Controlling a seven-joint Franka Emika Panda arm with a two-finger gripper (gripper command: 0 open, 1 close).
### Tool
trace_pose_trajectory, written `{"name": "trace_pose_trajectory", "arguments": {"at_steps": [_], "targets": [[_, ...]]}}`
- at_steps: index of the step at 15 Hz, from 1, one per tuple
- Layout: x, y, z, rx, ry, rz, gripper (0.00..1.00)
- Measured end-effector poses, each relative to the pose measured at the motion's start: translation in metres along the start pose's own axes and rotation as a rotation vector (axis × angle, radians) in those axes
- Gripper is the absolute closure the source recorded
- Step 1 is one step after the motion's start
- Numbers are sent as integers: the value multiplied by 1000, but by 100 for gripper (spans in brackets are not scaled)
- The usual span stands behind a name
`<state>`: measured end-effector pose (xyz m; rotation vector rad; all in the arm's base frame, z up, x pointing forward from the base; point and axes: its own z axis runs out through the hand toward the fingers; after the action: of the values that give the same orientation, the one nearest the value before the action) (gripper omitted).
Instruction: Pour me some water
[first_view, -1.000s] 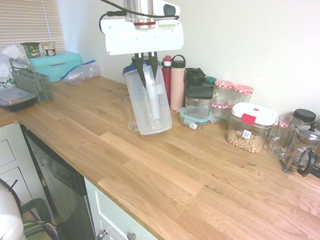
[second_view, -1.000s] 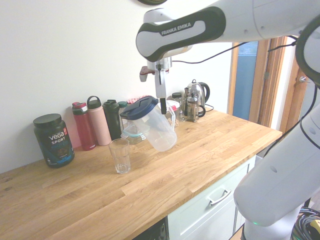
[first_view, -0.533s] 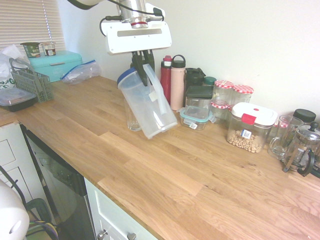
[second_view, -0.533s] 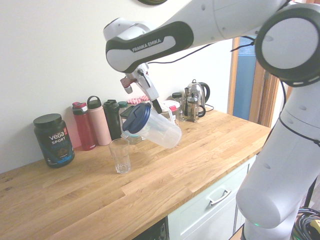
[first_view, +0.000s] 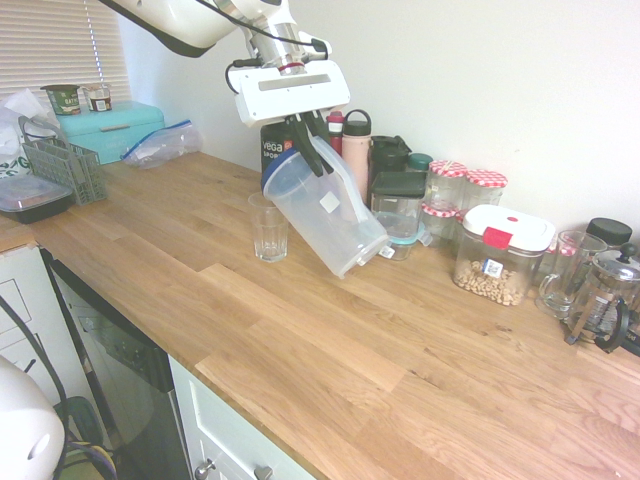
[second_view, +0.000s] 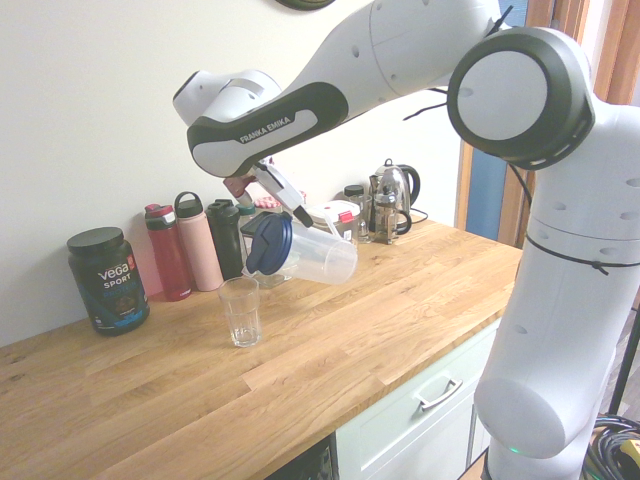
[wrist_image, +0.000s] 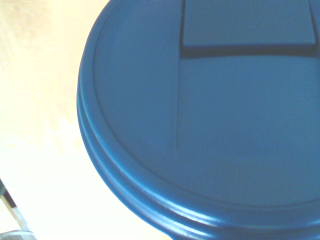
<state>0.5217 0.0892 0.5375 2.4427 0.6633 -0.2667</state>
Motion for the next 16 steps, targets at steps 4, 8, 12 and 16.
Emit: {"name": "trace_pose_trajectory", "arguments": {"at_steps": [4,8,12,16], "targets": [[20,-7,-9,-34,12,-14,100],[34,-17,-6,-72,-1,-16,100],[37,-21,-6,-80,-2,-15,100],[26,-13,-2,-51,18,34,100]]}}
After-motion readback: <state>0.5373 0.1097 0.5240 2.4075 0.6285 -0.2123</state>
